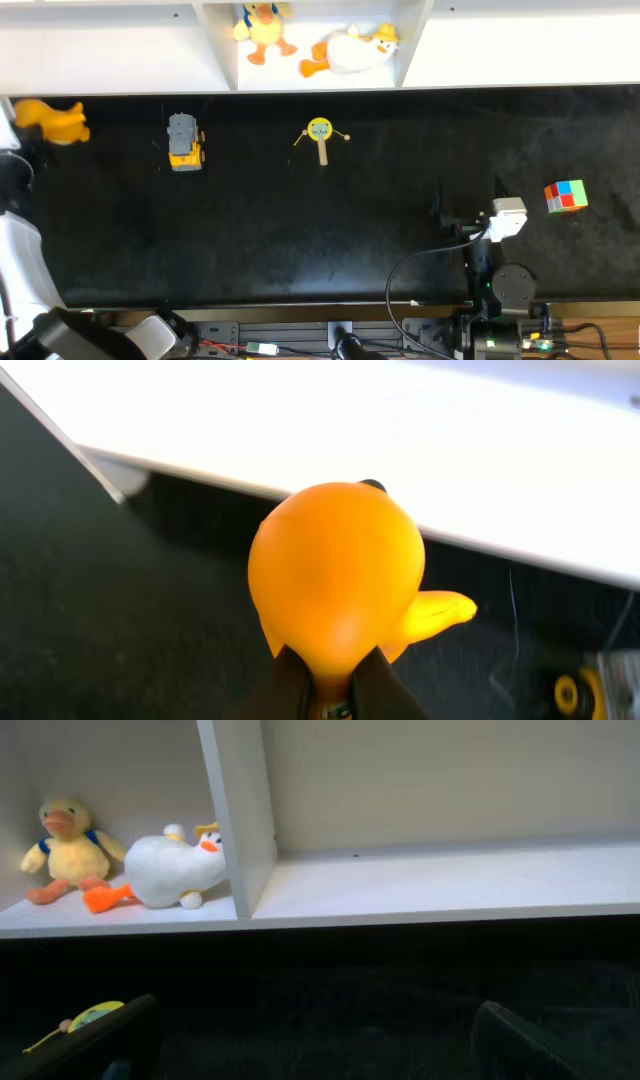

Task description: Store Toys

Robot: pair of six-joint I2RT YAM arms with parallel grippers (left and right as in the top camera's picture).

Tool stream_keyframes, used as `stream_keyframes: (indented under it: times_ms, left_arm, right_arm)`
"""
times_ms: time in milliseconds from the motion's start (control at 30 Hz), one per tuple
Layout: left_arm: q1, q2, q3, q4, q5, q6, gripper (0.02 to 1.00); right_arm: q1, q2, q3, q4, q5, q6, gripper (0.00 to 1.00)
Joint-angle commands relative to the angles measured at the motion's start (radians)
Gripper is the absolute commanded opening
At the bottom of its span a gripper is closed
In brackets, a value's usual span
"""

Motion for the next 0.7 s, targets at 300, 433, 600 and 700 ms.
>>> stream_keyframes:
  times_ms: [300, 433, 600, 700]
  left_arm:
    - [-0.014, -0.028, 0.084, 0.048, -0.105, -0.168, 0.075]
    - [-0.015, -0.019, 0.084, 0.088, -0.104, -0.198, 0.077]
    - [-0.035, 0.003, 0.084, 0.132, -0.105, -0.212, 0.082]
    - [-0.053, 0.027, 0.084, 0.158, -0.105, -0.212, 0.086]
  right_arm:
    - [0.004, -0.008, -0.013, 0.004, -0.003, 0.004, 0.996]
    - [0.004, -0.008, -0.013, 0.004, -0.003, 0.004, 0.993]
    - [0.004, -0.008, -0.013, 0.004, -0.003, 0.004, 0.996]
    - [0.004, -0.008, -0.013, 0.005, -0.003, 0.004, 0.996]
